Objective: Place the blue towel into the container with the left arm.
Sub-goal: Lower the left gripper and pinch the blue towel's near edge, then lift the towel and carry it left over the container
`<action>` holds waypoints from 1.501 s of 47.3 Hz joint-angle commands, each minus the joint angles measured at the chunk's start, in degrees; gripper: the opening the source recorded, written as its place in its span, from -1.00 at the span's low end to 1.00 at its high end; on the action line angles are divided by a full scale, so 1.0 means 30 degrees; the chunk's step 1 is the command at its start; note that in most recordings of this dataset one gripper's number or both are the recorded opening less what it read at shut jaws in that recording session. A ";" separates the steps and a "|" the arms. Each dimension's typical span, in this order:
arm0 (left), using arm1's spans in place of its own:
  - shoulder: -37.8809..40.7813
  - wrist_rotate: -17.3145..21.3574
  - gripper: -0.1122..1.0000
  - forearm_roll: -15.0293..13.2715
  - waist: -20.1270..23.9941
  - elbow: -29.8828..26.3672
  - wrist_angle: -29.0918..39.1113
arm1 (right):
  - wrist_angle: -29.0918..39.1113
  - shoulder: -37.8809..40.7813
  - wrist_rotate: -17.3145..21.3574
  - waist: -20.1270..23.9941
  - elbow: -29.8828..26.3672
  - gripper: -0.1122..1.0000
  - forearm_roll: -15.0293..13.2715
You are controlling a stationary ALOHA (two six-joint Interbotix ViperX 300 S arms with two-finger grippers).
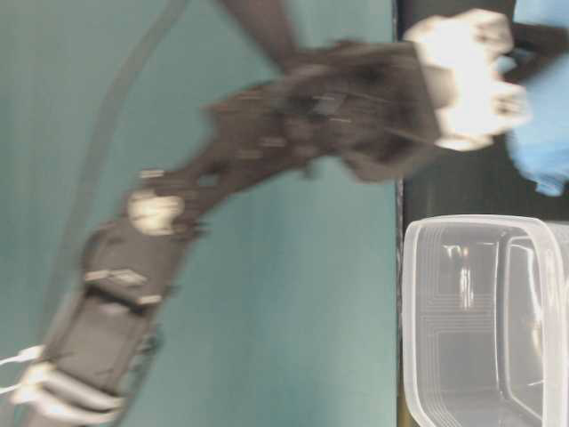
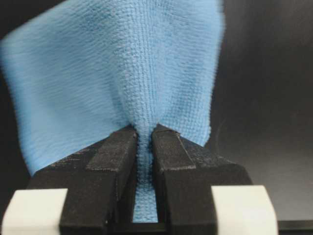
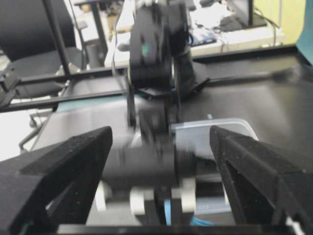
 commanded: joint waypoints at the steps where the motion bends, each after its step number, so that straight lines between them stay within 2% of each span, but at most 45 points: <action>1: -0.2344 -0.0029 -0.69 0.0059 0.0059 -0.0498 0.0410 | -0.0205 -0.0146 -0.0029 0.0029 -0.0088 0.60 0.0088; 10: -0.6123 -0.0029 -0.69 0.0059 0.0264 0.0117 0.2988 | -0.0146 -0.0645 -0.0029 0.0029 0.0088 0.60 0.0088; 17: -0.8965 -0.0029 -0.69 0.0059 0.0322 0.1875 0.4541 | -0.0146 -0.0820 -0.0059 0.0029 0.0088 0.60 0.0088; 25: -1.1309 -0.0088 -0.69 0.0059 0.0615 0.5098 0.4336 | -0.0146 -0.0820 -0.0117 0.0029 0.0117 0.60 0.0088; 32: -1.2598 -0.0059 -0.69 0.0059 0.0732 0.7646 0.3018 | -0.0117 -0.0820 -0.0088 0.0029 0.0117 0.60 0.0088; 47: -1.2217 -0.0059 -0.69 0.0059 0.0820 1.0049 0.1406 | -0.0117 -0.0820 -0.0029 0.0029 0.0146 0.60 0.0088; 55: -1.1367 -0.0029 -0.69 0.0059 0.0996 1.0752 -0.0176 | -0.0205 -0.0820 -0.0029 0.0029 0.0205 0.60 0.0088; 71: -1.0020 -0.0059 -0.69 0.0059 0.1143 1.1162 -0.0996 | -0.0205 -0.0820 0.0000 0.0029 0.0234 0.60 0.0088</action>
